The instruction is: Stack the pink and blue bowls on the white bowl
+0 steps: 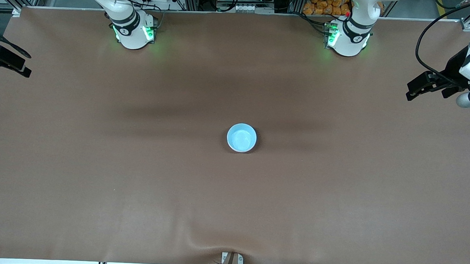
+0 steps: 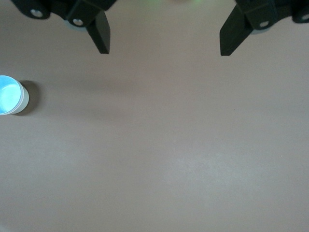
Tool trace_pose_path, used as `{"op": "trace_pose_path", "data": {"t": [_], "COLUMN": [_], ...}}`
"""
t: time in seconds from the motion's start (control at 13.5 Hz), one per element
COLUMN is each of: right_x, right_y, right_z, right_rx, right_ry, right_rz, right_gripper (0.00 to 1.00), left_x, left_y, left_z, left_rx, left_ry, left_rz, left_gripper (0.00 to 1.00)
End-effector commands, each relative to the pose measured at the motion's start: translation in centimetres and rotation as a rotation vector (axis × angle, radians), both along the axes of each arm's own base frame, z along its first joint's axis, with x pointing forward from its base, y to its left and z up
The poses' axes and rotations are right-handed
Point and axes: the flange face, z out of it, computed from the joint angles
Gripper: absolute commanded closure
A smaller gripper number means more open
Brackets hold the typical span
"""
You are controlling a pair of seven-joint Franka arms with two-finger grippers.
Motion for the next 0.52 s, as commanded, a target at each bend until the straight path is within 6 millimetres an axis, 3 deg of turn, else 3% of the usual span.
{"op": "trace_pose_path", "data": {"t": [0.0,0.44], "right_x": [0.2,0.2], "right_y": [-0.1,-0.1], "right_z": [0.4,0.2], "right_rx": [-0.019,-0.019], "right_ry": [0.002,0.005], "right_rz": [-0.008,-0.005], "right_gripper": [0.00,0.00], "left_x": [-0.3,-0.8], "left_y": [0.0,0.3], "left_z": [0.8,2.1], "left_rx": [-0.014,-0.001], "left_ry": [-0.001,-0.006], "left_rz": [-0.025,-0.022], "left_gripper": [0.00,0.00]}}
